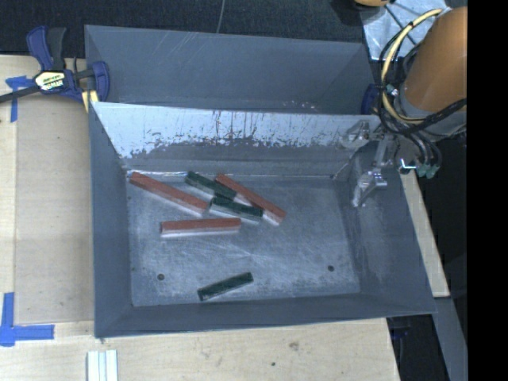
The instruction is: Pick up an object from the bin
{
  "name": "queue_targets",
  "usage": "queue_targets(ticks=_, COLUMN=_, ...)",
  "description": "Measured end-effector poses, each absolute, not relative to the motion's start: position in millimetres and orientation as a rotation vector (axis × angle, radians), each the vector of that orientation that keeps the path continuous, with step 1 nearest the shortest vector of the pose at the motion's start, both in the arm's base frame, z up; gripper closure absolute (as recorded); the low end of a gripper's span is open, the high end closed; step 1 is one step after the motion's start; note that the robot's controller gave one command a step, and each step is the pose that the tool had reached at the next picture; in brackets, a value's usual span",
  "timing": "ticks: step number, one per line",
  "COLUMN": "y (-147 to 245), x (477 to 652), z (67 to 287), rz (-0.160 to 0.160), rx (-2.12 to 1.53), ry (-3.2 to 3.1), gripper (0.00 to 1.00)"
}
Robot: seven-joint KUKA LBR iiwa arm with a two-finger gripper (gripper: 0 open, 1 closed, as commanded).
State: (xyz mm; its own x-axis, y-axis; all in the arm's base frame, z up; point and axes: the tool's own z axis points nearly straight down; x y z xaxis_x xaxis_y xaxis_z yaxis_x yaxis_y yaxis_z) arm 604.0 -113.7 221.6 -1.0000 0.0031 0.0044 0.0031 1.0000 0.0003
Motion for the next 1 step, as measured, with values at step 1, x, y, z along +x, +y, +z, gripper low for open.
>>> queue_targets(ticks=1, y=-113.2, x=605.6, z=226.8, rz=0.001, rx=-0.001, ry=-3.146, gripper=0.00)
